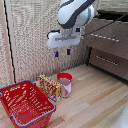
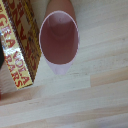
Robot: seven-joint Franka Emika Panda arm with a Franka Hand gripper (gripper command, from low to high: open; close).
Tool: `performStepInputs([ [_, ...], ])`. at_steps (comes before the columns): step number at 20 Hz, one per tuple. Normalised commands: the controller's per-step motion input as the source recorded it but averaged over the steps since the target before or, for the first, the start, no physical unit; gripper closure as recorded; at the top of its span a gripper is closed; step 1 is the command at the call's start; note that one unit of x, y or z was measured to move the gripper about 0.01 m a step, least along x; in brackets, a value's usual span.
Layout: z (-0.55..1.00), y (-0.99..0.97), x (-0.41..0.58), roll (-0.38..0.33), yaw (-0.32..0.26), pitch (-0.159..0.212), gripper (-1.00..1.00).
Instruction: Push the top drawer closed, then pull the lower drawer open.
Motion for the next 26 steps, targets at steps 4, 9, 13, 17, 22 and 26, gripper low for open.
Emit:
performStepInputs([
  [4,0.14,-0.08,-0.202,-0.184,0.215,-0.044,-1.0],
  [9,0.19,-0.16,-0.226,-0.251,0.224,-0.06,-1.0],
  [13,0.2,-0.16,-0.224,-0.249,0.224,-0.065,-1.0],
  [17,0.09,-0.17,-0.185,-0.279,0.211,-0.062,-1.0],
  [22,0.04,-0.14,-0.103,-0.31,0.188,-0.043,-1.0],
  [26,0.04,-0.12,-0.056,-0.331,0.161,-0.005,-1.0],
])
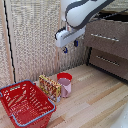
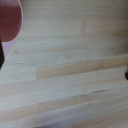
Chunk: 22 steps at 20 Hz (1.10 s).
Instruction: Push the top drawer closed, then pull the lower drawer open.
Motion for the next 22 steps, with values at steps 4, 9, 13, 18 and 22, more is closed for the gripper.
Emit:
performStepInputs([
  [4,0.02,-0.09,-0.051,-0.347,0.154,0.0,-1.0],
  [9,0.05,0.0,0.018,-0.37,0.116,0.0,-1.0],
  [13,0.09,0.0,0.18,-0.375,0.023,0.0,-1.0],
  [18,0.11,0.0,0.191,-0.375,0.0,-0.001,-1.0],
  [22,0.14,0.01,0.158,-0.374,0.0,-0.015,-1.0],
])
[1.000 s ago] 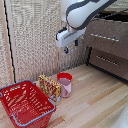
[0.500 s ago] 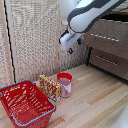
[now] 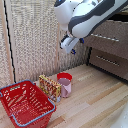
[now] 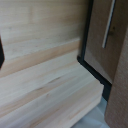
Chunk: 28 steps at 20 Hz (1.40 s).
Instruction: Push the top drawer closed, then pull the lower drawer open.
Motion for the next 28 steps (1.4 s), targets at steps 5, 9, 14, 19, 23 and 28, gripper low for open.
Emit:
performStepInputs([
  [5,0.17,0.03,0.063,-0.37,0.0,-0.015,-1.0],
  [9,0.13,0.02,0.0,-0.375,0.002,-0.006,-1.0],
  [14,0.1,0.0,0.0,-0.375,0.023,-0.007,-1.0],
  [19,0.1,-0.03,0.0,-0.372,0.074,-0.021,-1.0],
  [23,0.09,-0.19,0.0,-0.333,0.098,-0.041,-1.0],
  [28,0.01,-0.36,0.0,-0.253,0.137,-0.079,-1.0],
])
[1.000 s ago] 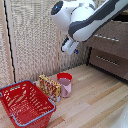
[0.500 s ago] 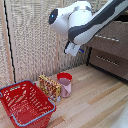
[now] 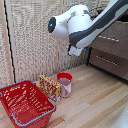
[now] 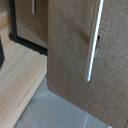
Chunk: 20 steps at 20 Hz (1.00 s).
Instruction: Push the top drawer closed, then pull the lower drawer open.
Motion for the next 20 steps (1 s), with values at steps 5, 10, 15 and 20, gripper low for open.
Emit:
performStepInputs([
  [5,0.0,-0.44,0.0,-0.223,0.151,-0.075,-1.0],
  [10,0.0,-0.48,0.0,-0.174,0.181,-0.056,-1.0],
  [15,0.0,-0.53,0.0,-0.15,0.181,-0.027,-1.0],
  [20,0.0,-0.62,0.0,-0.061,0.18,-0.012,-1.0],
])
